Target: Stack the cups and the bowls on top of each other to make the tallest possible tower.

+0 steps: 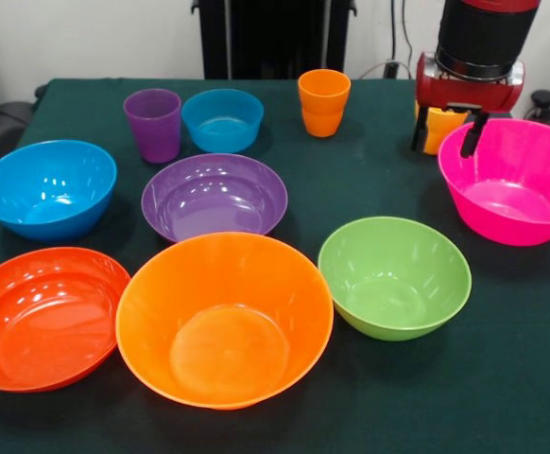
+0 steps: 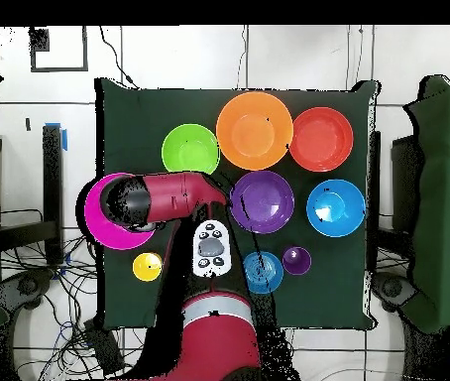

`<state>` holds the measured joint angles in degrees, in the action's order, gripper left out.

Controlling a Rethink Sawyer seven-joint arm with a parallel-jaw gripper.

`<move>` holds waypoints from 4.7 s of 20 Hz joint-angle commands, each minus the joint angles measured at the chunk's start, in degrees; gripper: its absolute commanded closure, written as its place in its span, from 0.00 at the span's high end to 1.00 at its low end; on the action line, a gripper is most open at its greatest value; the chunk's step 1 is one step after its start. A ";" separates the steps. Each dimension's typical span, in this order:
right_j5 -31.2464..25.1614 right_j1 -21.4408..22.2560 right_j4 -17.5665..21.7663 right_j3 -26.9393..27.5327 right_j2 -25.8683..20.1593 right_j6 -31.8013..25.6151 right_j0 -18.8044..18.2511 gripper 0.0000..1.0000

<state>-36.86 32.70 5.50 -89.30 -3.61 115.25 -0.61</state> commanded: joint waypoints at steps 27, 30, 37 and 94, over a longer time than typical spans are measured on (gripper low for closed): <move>8.07 -11.48 1.40 8.49 -3.82 2.88 -0.36 1.00; 9.09 -12.23 1.38 8.91 -3.27 3.65 0.25 1.00; 8.82 -12.05 1.20 9.22 -2.55 3.80 0.83 1.00; 0.41 10.55 2.11 -9.47 -5.40 -4.62 -6.44 0.00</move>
<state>-31.46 40.66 5.51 -94.32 -3.66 115.25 -5.93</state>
